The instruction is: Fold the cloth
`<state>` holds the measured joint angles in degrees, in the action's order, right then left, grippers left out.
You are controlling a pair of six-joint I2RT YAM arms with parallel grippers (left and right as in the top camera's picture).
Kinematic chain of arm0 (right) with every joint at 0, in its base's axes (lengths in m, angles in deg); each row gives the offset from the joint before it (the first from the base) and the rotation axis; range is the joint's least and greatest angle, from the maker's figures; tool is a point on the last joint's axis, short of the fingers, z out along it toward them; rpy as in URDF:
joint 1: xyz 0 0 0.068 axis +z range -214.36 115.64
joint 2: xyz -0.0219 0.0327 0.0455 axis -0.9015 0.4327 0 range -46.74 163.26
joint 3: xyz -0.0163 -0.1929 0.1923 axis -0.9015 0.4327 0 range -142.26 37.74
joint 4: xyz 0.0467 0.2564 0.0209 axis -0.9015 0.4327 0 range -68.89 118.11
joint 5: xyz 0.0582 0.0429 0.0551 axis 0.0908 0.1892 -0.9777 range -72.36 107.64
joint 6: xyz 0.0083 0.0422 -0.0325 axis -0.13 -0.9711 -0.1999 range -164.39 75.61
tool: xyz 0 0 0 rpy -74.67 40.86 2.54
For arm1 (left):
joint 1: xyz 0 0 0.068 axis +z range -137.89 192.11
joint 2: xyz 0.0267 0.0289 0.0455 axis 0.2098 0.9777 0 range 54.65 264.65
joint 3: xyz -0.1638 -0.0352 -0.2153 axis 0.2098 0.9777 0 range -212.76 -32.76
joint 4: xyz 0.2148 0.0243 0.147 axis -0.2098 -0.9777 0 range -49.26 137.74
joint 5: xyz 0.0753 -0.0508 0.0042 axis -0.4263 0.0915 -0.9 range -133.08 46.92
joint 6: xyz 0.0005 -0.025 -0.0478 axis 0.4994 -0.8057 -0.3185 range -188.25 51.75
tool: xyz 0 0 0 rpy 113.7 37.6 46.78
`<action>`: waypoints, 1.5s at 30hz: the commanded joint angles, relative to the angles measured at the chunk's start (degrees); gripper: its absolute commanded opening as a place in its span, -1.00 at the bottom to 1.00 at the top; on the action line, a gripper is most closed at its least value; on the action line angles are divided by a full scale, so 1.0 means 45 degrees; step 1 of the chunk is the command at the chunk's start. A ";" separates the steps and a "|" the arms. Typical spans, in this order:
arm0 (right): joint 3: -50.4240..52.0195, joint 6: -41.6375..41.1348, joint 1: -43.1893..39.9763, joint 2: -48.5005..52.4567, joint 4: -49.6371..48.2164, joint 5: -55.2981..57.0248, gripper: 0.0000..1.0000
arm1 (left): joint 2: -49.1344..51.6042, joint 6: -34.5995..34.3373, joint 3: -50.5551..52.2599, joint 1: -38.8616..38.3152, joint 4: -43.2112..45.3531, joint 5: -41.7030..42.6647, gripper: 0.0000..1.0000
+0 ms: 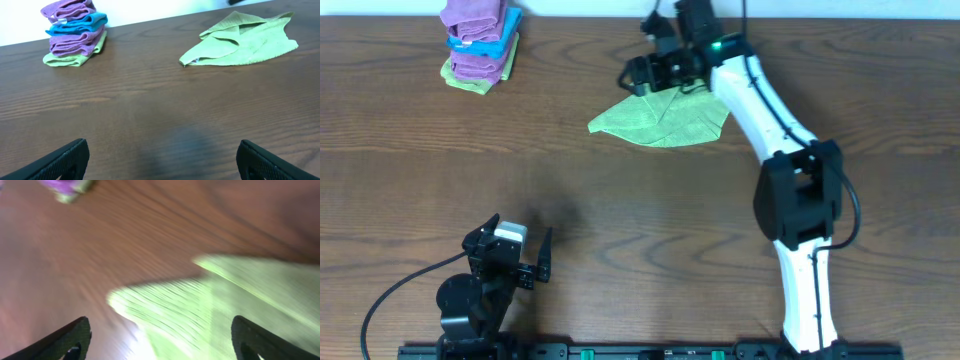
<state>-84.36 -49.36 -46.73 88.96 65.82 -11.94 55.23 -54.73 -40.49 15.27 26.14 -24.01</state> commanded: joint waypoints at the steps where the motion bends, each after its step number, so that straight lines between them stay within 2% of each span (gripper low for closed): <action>1: -0.0155 0.0199 -0.0559 0.0015 0.0899 0.1491 0.61 | -0.0073 -0.0049 0.0277 -0.0044 -0.0044 -0.0019 0.90; 3: -0.0151 0.0617 -0.0695 0.0015 0.1627 0.2225 0.29 | -0.0073 -0.0049 0.0277 -0.0044 -0.0039 -0.0019 0.90; 4: -0.0151 0.0869 -0.0738 0.0015 0.1987 0.2482 0.19 | -0.0073 -0.0049 0.0277 -0.0044 -0.0039 -0.0019 0.90; 7: -0.0151 0.1579 -0.0738 0.0019 0.2929 0.3181 0.05 | -0.0073 -0.0049 0.0277 -0.0044 -0.0044 -0.0019 0.90; 9: -0.0126 0.1729 -0.0738 0.0024 0.3449 0.3920 -0.11 | -0.0073 -0.0053 0.0277 -0.0044 -0.0039 -0.0019 0.90; 11: 0.0044 0.2317 -0.0772 0.0024 0.3895 0.4031 -0.15 | -0.0073 -0.0053 0.0277 -0.0044 -0.0039 -0.0019 0.91; 16: 0.0840 0.2662 -0.0967 0.0083 0.4017 0.4240 -0.20 | -0.0073 -0.0053 0.0277 -0.0044 -0.0039 -0.0019 0.90; 31: 0.2477 0.3143 -0.1443 0.0087 0.3308 0.3968 -0.01 | -0.0073 -0.0049 0.0277 -0.0044 -0.0039 -0.0019 0.90; 35: 0.2851 0.3366 -0.1438 0.0087 0.3065 0.2900 0.01 | -0.0073 -0.0049 0.0277 -0.0044 -0.0039 -0.0019 0.90; 42: 0.2846 0.3361 -0.1428 0.0083 0.3133 0.2001 -0.07 | -0.0073 -0.0049 0.0277 -0.0044 -0.0039 -0.0019 0.90; 45: 0.2798 0.3361 -0.1399 0.0083 0.3332 0.2001 -0.18 | -0.0073 -0.0053 0.0277 -0.0044 -0.0039 -0.0019 0.90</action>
<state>-72.10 -34.82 -53.05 88.96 80.40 -0.86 55.23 -54.73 -40.49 15.27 26.14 -23.99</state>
